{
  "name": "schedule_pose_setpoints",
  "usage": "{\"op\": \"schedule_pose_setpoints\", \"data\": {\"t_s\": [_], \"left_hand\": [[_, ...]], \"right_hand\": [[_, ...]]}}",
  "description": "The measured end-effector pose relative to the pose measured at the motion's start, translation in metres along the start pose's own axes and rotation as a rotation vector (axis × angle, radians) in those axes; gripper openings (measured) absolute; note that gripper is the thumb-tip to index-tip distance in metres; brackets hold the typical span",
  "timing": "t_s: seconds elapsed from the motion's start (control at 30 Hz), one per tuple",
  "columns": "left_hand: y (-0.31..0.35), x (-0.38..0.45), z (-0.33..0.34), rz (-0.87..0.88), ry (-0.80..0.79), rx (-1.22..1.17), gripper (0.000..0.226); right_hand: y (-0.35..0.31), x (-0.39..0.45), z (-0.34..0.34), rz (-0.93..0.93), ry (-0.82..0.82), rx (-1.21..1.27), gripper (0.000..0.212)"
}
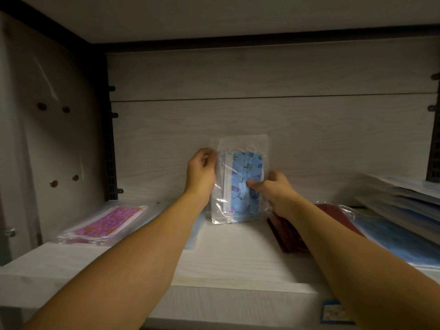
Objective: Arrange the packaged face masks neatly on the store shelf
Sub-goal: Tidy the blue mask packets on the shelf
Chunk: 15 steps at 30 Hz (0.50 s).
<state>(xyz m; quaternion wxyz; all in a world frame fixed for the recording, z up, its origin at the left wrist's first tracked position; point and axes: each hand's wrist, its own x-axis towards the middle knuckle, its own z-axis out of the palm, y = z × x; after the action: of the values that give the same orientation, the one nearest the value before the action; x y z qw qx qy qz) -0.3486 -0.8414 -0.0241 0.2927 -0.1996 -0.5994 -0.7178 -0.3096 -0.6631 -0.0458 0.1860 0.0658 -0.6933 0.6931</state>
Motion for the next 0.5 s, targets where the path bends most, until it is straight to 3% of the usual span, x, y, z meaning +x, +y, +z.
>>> {"op": "schedule_pose_setpoints", "data": {"t_s": [0.17,0.27,0.3,0.4,0.5], "left_hand": [[0.005,0.005,-0.004,-0.153,0.028,-0.24,0.008],[0.01,-0.005,-0.002,-0.454,-0.207,-0.291,0.056],[0.013,-0.01,-0.001,-0.512,-0.284,-0.281,0.062],[0.012,-0.016,0.003,-0.48,-0.314,-0.217,0.042],[0.007,-0.009,0.008,-0.287,-0.183,-0.173,0.023]], "right_hand": [[-0.002,-0.002,0.0,0.019,-0.048,0.016,0.032],[-0.002,-0.005,0.001,0.061,-0.137,0.006,0.05],[-0.001,-0.006,0.002,0.064,-0.171,-0.007,0.061],[0.0,-0.007,0.004,0.061,-0.161,-0.009,0.079],[-0.003,-0.005,0.006,0.005,-0.042,0.07,0.053]]}}
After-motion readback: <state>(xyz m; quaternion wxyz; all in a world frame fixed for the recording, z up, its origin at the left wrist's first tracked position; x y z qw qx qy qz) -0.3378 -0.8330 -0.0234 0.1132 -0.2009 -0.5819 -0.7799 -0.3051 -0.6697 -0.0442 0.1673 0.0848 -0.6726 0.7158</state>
